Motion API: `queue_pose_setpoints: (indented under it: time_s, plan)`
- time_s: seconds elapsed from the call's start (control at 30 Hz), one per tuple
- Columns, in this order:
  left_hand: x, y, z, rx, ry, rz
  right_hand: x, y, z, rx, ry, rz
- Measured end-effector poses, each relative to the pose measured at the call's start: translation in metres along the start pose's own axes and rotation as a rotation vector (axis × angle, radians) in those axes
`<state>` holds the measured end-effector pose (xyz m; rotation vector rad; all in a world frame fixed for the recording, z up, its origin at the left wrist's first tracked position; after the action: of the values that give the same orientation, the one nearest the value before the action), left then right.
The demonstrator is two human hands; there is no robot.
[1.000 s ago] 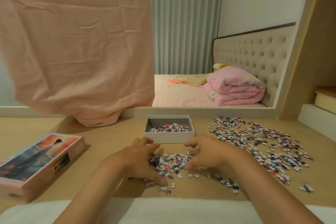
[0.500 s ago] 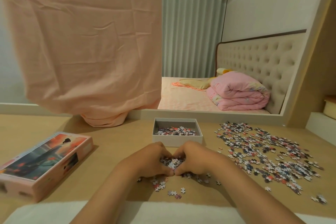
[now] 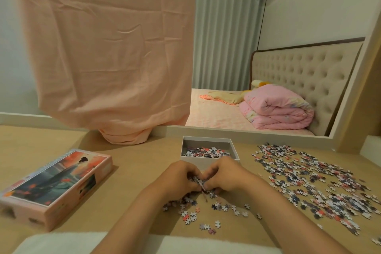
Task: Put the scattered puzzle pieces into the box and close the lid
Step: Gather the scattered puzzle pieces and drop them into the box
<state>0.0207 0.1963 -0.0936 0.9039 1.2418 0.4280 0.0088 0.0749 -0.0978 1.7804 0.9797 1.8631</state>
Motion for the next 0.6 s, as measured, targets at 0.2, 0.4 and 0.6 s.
queue_pose_setpoints:
  time_s: [0.2, 0.4, 0.6]
  plan:
    - [-0.015, 0.029, 0.018, -0.004, -0.022, -0.302, 0.011, 0.037, 0.006, -0.13, 0.029, 0.271]
    - [-0.03, 0.051, 0.059, -0.08, -0.04, -0.391, 0.014, 0.079, 0.036, -0.34, 0.125, 0.242]
    - [-0.029, 0.046, 0.088, -0.214, -0.074, -0.168, 0.001, 0.08, 0.061, -0.399, 0.211, 0.105]
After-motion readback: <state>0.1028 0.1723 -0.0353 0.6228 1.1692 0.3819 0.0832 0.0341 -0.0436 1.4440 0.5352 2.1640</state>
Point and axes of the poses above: each hand's wrist, its own z-axis towards the middle knuckle, its own y-axis out of the back of the hand, x = y × z, the point moved 10 cm from there along z, towards the middle knuckle, and after that the axes turned 10 degrees about y, right-handed, at the moved point
